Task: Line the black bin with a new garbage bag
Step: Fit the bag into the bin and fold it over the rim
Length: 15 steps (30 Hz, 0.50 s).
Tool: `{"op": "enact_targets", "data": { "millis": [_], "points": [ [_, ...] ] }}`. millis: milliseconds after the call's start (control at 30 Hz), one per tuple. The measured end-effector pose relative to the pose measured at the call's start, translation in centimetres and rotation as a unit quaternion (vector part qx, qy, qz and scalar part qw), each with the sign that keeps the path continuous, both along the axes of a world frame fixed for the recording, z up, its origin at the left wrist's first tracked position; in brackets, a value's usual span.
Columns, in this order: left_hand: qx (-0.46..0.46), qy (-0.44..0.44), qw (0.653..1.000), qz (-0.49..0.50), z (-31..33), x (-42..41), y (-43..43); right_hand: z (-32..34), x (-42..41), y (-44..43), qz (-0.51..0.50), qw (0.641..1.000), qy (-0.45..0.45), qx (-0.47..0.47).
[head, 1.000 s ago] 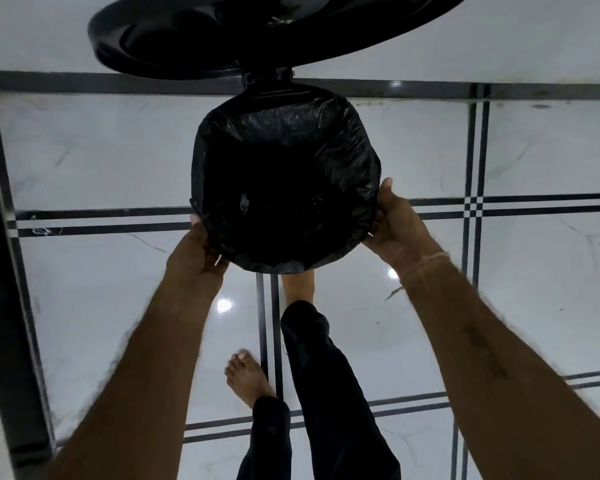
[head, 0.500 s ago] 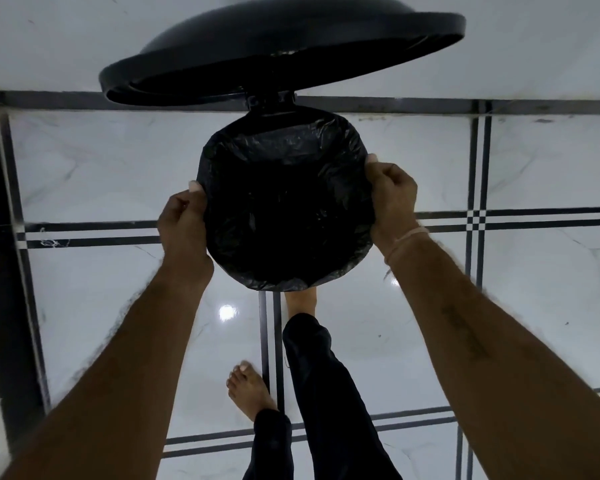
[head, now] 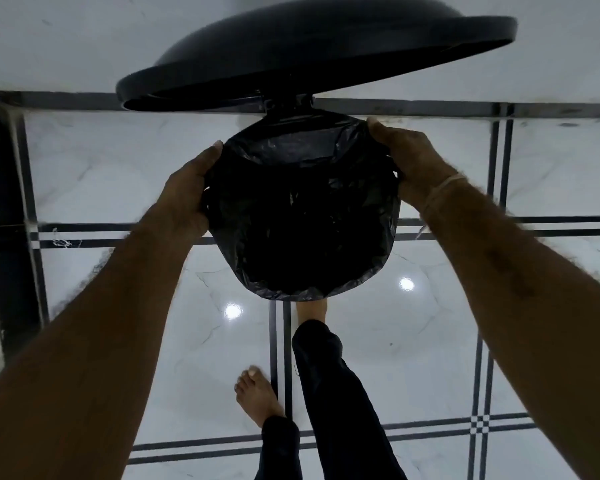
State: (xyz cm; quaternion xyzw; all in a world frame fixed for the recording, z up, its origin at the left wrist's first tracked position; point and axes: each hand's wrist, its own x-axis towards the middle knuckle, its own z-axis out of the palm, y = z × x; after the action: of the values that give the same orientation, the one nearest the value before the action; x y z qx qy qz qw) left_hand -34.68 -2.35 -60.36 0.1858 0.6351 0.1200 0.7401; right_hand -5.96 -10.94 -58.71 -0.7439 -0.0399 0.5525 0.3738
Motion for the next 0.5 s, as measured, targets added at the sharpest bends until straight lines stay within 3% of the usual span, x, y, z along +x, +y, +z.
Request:
{"op": "enact_targets", "data": {
  "millis": [167,333,500],
  "points": [
    [-0.059,0.004,0.998,-0.027,-1.1,0.3,1.7,-0.9,1.5,1.0,0.053,0.996,0.030,-0.057],
    [-0.026,-0.037,0.997,-0.062,-1.8,-0.1,3.0,-0.3,1.5,2.8,0.108,0.991,0.074,-0.017],
    [-0.018,-0.012,0.992,-0.123,-1.2,2.2,4.5,-0.4,0.4,5.7,0.149,0.986,0.067,-0.041]
  ]
}}
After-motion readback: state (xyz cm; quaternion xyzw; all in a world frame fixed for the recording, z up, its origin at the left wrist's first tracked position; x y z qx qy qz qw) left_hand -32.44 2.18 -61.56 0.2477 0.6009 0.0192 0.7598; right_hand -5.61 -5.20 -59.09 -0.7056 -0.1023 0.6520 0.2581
